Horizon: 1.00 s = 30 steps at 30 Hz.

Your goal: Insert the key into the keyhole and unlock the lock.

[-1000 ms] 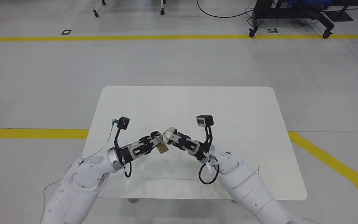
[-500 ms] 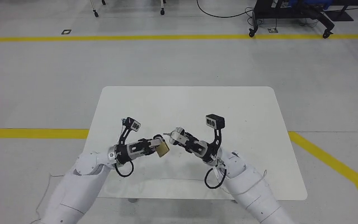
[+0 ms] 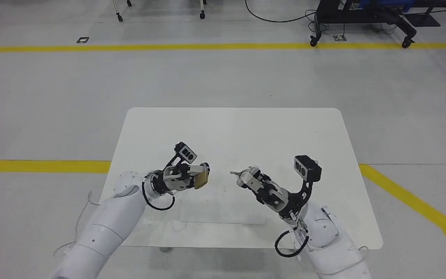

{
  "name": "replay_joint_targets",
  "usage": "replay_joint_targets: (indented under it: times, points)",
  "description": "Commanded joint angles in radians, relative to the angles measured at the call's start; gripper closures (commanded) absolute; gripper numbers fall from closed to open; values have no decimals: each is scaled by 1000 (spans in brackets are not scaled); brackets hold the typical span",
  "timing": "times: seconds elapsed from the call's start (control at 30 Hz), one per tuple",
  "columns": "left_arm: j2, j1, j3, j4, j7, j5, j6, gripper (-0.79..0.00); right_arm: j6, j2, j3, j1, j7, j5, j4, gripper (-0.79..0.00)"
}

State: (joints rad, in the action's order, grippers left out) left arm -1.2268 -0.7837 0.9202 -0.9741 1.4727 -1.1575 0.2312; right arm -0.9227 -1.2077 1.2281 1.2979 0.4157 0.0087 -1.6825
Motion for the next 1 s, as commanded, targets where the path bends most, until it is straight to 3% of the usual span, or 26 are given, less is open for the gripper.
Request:
replay_joint_targets:
  times: [0.0,0.2,0.27,0.4,0.47,0.73,0.83,0.97]
  points:
    - [0,0,0,0,0,0,0,0,0,0,0,0,0,0,0,0]
    - [0,0,0,0,0,0,0,0,0,0,0,0,0,0,0,0]
    - [2,-19,7,-17,-50,8,-26,0,13,1,7,-2,0,-17,-3,0]
    - [11,-43,39,-22,-135,14,-116,0,74,11,86,-3,28,-323,-95,0]
    - [14,-46,39,-19,-187,47,-168,0,107,17,129,6,44,-552,-176,0]
    - [19,-60,35,-42,-319,146,-295,0,187,29,159,100,-43,-1247,-428,0]
    - [19,-61,38,-44,-338,148,-317,0,228,31,150,132,-98,-1365,-471,0]
    - [19,-61,38,-44,-338,148,-317,0,233,31,150,137,-106,-1367,-472,0]
